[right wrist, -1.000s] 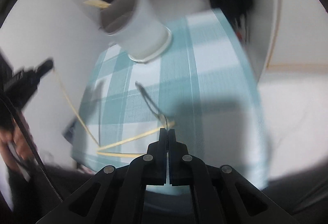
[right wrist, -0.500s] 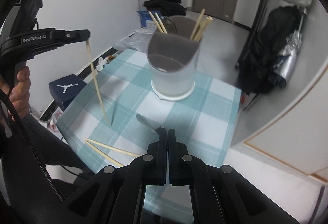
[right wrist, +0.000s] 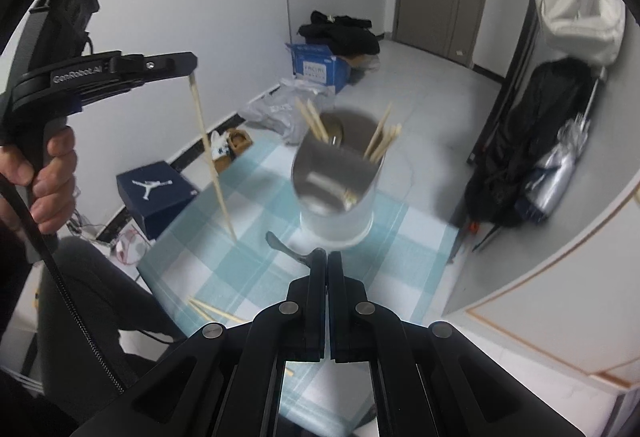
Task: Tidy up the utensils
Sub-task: 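Carry the held fork and chopstick up over the white holder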
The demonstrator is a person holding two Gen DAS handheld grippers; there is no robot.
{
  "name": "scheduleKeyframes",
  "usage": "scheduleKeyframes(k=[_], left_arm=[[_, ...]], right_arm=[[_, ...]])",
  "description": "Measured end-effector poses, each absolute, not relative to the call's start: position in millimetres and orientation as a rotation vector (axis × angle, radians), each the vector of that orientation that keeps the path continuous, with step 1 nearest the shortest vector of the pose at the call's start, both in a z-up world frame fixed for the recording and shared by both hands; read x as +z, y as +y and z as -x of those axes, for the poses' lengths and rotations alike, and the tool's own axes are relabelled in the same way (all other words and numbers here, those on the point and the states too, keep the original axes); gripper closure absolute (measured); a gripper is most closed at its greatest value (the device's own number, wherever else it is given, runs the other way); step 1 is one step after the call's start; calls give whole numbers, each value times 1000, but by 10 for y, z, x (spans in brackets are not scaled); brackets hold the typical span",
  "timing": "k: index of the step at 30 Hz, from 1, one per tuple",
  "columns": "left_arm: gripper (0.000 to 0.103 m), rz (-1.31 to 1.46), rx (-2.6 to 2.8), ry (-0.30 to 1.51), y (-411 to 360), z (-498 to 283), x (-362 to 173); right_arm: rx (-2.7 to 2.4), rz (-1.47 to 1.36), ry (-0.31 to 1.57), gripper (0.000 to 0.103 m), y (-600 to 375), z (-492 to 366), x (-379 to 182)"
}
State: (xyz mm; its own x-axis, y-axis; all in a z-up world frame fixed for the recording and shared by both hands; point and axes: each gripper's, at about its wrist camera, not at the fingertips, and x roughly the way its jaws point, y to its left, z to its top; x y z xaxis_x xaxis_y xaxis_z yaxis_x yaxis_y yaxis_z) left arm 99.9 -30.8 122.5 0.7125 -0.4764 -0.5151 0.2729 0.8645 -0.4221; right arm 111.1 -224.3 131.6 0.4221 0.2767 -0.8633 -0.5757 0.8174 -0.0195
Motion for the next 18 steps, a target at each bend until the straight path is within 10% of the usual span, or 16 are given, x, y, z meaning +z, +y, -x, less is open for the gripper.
scheduleKeyframes(k=[18], left_arm=[[101,289,-528,557,-521,-1894,1621]], right_arm=[[540,515,952,103,-1973,-2278,1895]])
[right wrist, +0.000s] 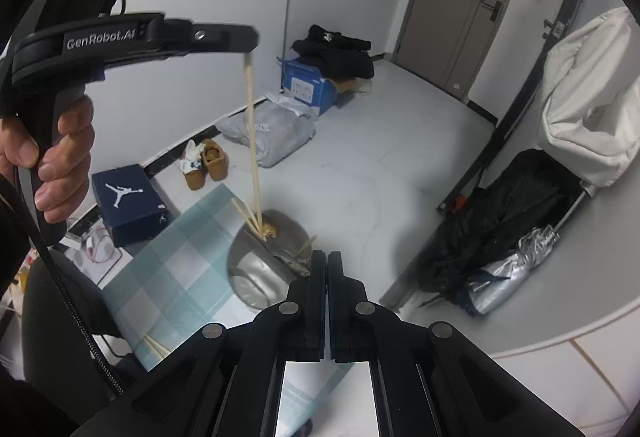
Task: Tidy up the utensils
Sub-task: 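Carry the held fork and chopstick up over the white holder, then lower the fork and chopstick into the holder and open both grippers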
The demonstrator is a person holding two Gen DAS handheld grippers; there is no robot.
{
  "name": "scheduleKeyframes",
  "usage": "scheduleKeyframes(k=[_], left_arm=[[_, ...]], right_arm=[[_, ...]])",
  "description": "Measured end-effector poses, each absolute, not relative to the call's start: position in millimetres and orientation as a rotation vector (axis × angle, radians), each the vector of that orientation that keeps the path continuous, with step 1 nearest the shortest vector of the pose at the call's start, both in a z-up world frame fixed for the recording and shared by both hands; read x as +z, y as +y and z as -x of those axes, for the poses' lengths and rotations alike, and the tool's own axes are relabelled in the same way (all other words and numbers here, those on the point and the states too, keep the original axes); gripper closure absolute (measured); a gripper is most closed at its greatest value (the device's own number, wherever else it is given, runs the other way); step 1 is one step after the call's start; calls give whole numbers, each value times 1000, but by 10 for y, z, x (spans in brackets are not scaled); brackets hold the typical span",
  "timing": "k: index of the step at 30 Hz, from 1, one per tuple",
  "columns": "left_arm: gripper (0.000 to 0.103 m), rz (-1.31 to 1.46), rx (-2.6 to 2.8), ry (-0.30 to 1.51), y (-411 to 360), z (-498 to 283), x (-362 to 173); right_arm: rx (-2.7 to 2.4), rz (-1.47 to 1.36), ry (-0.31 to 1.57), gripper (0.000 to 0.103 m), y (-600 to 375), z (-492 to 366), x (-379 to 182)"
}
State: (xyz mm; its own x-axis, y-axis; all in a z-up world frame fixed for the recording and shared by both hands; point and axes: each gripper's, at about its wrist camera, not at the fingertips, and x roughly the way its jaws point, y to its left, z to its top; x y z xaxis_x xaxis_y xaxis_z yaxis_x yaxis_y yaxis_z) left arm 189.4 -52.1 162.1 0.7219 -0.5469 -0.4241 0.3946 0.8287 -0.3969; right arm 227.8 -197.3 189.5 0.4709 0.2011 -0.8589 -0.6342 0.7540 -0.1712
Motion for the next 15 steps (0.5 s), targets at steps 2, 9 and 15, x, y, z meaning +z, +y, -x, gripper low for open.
scheduleKeyframes(k=[2,9,15], left_arm=[[101,283,-537,561,-537,-1938,1591],[101,260,-565,611,-576,-2125,1309],[101,275,-578,664,-561,-2238,1123]], right_arm=[[540,530,963,103,-1963,-2354,1828],[548,618,1005,103,-1879,-2555,1598],[562,673,1018,103,-1795,-2652,1395]])
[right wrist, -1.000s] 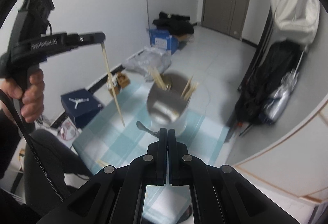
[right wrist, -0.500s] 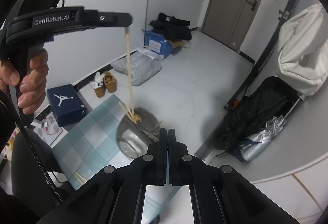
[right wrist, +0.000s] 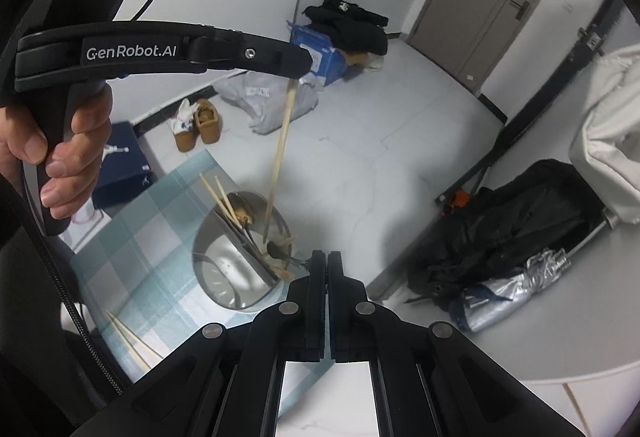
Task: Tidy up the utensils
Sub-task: 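Lower the fork and chopstick into the holder and open both grippers, then withdraw both grippers from the holder back over the table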
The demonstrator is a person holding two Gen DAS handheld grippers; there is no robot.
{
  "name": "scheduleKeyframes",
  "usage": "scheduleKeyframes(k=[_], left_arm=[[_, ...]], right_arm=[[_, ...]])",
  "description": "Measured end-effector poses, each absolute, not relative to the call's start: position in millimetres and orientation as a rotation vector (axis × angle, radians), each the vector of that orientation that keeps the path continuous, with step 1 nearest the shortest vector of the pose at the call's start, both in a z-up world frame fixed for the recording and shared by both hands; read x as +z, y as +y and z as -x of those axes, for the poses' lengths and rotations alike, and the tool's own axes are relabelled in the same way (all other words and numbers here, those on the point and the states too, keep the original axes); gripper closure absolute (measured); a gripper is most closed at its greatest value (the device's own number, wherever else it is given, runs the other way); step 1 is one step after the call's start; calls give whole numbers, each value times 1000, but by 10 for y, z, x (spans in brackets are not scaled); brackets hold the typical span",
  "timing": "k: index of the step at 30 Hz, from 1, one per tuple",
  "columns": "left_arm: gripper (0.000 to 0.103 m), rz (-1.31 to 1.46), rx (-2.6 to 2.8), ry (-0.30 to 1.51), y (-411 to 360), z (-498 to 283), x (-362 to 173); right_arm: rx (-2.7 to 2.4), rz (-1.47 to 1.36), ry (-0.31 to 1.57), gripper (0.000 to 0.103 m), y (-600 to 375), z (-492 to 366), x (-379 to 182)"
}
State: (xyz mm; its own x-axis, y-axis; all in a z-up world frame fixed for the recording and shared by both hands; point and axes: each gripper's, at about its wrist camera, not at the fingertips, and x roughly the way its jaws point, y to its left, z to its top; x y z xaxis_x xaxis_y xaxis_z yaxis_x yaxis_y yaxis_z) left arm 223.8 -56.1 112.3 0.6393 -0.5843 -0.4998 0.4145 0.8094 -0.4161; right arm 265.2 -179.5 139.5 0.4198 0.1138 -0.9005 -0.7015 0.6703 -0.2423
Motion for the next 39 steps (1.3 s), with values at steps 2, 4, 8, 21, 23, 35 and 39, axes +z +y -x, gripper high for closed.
scheduleKeyframes(k=[2,4,8,21,23,35,39], left_arm=[[101,275,-581,676,-552,-2236,1081],[101,272,-567,683,-515,-2211,1038],[101,290,-568,711,-476,-2237,960],[101,316,-567,815,-458,-2248,679],[100,348,-562,826,-403,-2248,632],[42,317,-406,764,-198,-1835,790],[23,280,-332,692,-161,-1512,927]], right_arm=[[572,680,1024,103,-1767,-2673,1324],[583,679,1034,103,-1726,-2672,1259],[596,674,1043,103,-1698,-2657,1144],[559,457,1048,101,-1683,-2911,831],[566,406,1034,98,-1701,-2916,801],[491,0,939,78,-2154,-2550,870],[473,-57,851,58,-2299,-2216,1050]])
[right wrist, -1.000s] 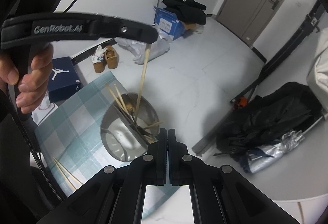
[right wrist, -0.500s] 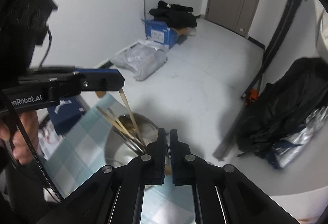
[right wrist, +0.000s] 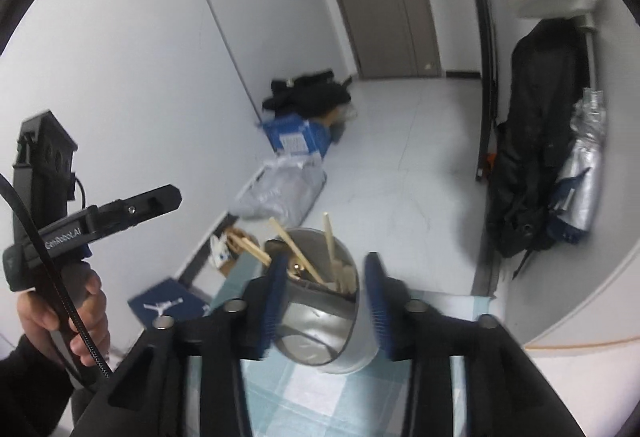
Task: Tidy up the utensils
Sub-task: 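Withdraw both grippers from the holder back over the table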
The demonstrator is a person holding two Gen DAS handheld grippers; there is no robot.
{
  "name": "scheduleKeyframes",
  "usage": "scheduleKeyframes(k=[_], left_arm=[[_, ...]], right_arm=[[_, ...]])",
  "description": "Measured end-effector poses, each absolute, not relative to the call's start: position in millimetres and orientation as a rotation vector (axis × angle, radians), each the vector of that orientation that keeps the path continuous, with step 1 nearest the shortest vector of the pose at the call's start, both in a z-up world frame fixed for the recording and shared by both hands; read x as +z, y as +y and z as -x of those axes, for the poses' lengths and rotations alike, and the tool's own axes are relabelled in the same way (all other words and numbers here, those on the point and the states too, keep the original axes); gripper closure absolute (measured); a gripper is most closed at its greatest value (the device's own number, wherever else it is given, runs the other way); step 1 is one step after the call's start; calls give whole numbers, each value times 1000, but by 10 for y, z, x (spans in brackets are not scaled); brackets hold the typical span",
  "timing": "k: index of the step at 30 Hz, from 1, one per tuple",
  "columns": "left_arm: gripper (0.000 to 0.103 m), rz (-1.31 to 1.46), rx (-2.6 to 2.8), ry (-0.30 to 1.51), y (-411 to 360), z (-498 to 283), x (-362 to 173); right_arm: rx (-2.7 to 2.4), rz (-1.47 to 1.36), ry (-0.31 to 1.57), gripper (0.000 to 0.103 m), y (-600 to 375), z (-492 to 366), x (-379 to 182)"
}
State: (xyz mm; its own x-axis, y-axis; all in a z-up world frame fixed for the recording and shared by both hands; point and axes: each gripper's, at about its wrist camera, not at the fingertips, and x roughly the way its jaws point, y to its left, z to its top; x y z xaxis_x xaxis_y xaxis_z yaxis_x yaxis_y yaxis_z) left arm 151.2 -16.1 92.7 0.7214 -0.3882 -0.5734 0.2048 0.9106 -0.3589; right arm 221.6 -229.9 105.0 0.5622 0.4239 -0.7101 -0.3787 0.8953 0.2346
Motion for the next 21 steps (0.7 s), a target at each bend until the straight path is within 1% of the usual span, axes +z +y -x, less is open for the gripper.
scheduleKeyframes(k=[3,5,7,8,13,17,21], left_arm=[[17,262,-288,660,-165,-1323,994],[13,250,-244,647,-164,-1212,1019],[7,244,-204,630,-146,-1071,1023],[4,243,-192,623,-135,-1060,1020],[1,225,-121,593,-72,-818,962],[1,201,-96,586,-69,-673,877],[1,199,-92,579,-61,-481,761]], right_arm=[[481,-62,807,51,-2310,-1980,1146],[509,-91,773,39,-2306,-1800,1199],[528,-120,735,30,-2311,-1635,1247],[539,-134,715,29,-2310,-1541,1272],[549,-155,666,25,-2303,-1129,1275],[532,-161,679,24,-2326,-898,1158],[496,-163,687,21,-2373,-749,1028]])
